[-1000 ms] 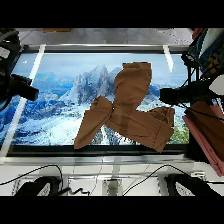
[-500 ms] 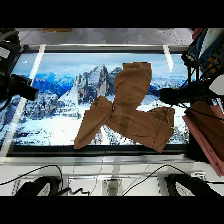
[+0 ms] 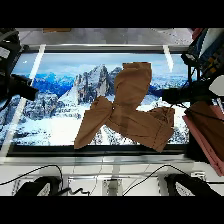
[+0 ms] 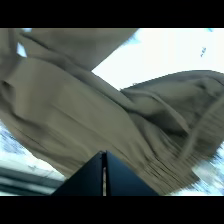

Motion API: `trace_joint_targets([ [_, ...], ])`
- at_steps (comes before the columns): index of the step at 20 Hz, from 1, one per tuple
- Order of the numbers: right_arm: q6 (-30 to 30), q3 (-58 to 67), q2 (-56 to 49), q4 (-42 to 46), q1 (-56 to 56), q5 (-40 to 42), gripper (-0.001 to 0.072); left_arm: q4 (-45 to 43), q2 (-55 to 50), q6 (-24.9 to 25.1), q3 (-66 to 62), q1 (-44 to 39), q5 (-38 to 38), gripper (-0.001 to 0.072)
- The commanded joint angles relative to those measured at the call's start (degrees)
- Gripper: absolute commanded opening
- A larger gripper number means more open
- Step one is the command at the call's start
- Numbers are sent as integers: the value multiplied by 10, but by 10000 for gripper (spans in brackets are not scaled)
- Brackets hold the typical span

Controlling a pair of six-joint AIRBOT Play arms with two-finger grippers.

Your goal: Fold the clothes and pants, and hang the long-sleeved shirts on hangers.

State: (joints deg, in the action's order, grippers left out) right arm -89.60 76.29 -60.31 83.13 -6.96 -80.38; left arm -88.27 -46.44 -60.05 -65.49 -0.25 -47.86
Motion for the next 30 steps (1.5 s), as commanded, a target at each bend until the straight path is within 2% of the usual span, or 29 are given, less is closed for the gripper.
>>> trace_joint_targets([
  [1, 41, -52, 26, 121, 18, -101, 32, 0, 0, 0, 0, 0, 0, 16],
  [5, 49, -229, 123, 110, 99, -97, 32, 0, 0, 0, 0, 0, 0, 15],
  [8, 49, -344, 153, 108, 162, -83, 37, 13, 0, 0, 0, 0, 0, 15],
  [10, 49, -398, 151, 74, 196, -64, 121, 20, 0, 0, 0, 0, 0, 15],
  [12, 49, -426, 151, 2, 219, -23, 125, 20, 0, 0, 0, 0, 0, 15],
  [14, 47, -443, 151, -83, 234, 33, 356, 32, 0, 0, 0, 0, 0, 17],
  [16, 7, -458, 151, -123, 234, 85, 356, 57, 0, 0, 0, 0, -2, 32],
  [17, -10, -466, 151, -128, 234, 98, 356, 66, 0, 0, 0, 0, -7, 211],
  [18, -15, -473, 147, -123, 234, 100, 356, 78, 0, 0, 0, 0, -13, 481],
  [19, -14, -476, 138, -117, 234, 94, 358, 82, 0, -1, 0, 0, -14, 642],
  [23, -4, -491, 80, -141, 234, 90, 398, 82, 0, -17, 0, 0, -15, 659],
  [24, 5, -491, 65, -134, 234, 90, 456, 82, 0, -26, 0, 0, -15, 658],
  [27, 7, -491, 24, -100, 234, 96, 451, 82, 0, -33, 0, 0, -15, 658],
  [30, 30, -491, -19, -145, 234, 104, 450, 82, 0, -33, 0, 0, -15, 658],
])
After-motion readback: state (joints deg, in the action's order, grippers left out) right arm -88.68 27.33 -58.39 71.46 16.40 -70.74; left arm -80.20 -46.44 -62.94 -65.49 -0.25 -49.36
